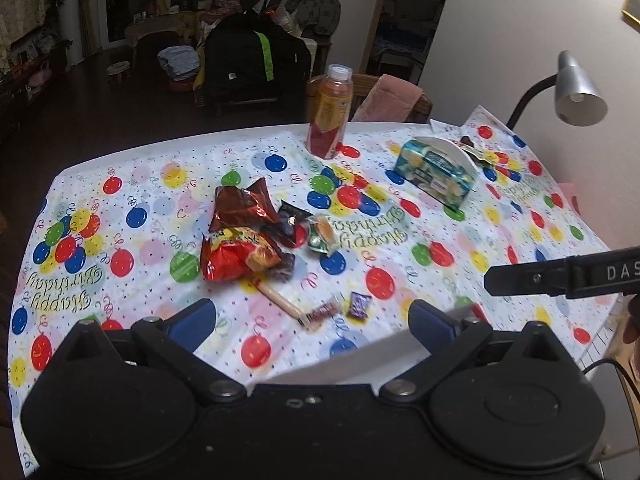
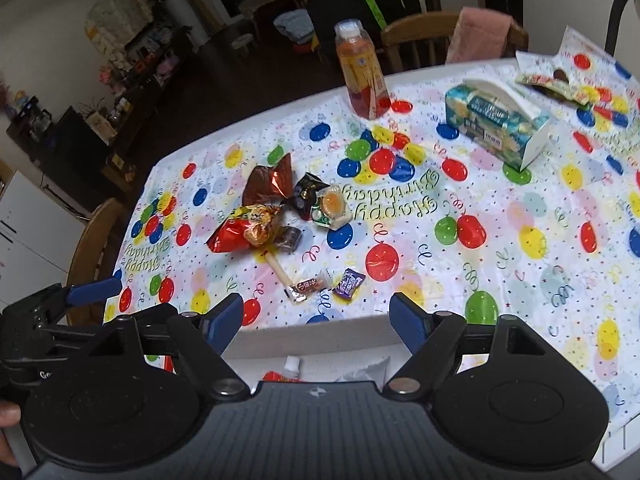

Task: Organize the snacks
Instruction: 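Move both grippers toward the small purple and brown candies on the cloth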

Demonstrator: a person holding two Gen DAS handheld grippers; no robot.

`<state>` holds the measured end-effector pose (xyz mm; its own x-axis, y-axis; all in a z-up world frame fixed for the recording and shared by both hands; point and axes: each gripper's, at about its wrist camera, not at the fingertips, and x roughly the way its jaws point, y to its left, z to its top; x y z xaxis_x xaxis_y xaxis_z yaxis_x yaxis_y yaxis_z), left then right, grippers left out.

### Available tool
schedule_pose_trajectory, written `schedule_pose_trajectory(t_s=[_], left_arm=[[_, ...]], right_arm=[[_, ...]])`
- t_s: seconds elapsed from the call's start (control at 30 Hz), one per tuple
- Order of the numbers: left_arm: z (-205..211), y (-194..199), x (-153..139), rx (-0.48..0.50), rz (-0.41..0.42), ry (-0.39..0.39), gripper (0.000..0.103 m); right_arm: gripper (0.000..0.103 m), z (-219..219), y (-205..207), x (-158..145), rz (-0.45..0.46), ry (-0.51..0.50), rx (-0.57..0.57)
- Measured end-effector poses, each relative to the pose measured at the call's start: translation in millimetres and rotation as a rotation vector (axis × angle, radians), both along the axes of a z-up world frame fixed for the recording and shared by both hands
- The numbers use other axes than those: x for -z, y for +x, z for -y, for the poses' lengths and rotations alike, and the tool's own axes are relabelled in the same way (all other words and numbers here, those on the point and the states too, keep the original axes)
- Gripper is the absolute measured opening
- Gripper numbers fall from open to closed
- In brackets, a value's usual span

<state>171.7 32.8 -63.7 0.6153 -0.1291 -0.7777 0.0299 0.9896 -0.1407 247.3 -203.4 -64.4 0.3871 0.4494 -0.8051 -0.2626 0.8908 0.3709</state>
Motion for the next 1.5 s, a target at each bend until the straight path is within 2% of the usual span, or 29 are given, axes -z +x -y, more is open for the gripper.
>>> schedule_pose_trajectory(t_s=[0.17, 0.57, 0.77, 0.93, 1.03, 1.07, 1.17, 1.2, 1.27, 1.33, 1.5], left_arm=[[0.7, 25.2, 23.2, 0.015, -0.027, 0.05, 0.102], [5.9, 78.8, 70.5, 0.109, -0.107, 0.108, 0.102], [15.4, 100.6, 98.0, 0.183, -0.141, 0.157, 0.088], [25.1, 112.2, 116.5, 0.291, -0.175, 0.193, 0.08], [30.5, 119.6, 124.8, 0.359, -0.197, 0.212, 0.07], [31.5, 122.7, 127.2, 0.374, -0.204, 0.215, 0.069], [34.4, 130.1, 134.9, 0.44, -0.244, 0.169, 0.067], [37.3, 130.4, 137.5, 0.465, -0.252, 0.164, 0.063], [45.2, 130.2, 143.2, 0.51, -0.268, 0.184, 0.061], [51.0, 130.6, 150.7, 0.533, -0.295, 0.21, 0.053], [54.4, 133.3, 161.7, 0.557, -0.333, 0.2, 0.045]], right_arm=[[0.08, -5.8, 33.1, 25.5, -0.068, -0.021, 0.018], [0.08, -26.0, 86.3, 88.5, -0.208, -0.059, 0.034], [0.08, -36.2, 108.3, 114.0, -0.275, -0.06, 0.052], [0.08, -45.9, 120.6, 132.9, -0.321, -0.071, 0.053], [0.073, -51.5, 126.4, 142.1, -0.345, -0.075, 0.066], [0.068, -53.6, 127.7, 144.8, -0.351, -0.078, 0.068], [0.063, -58.5, 131.7, 154.1, -0.378, -0.084, 0.075], [0.062, -59.5, 132.7, 156.6, -0.385, -0.084, 0.078], [0.058, -60.8, 134.7, 161.8, -0.399, -0.081, 0.085], [0.05, -62.7, 136.3, 166.6, -0.412, -0.081, 0.088], [0.043, -68.4, 138.1, 174.9, -0.43, -0.083, 0.088]])
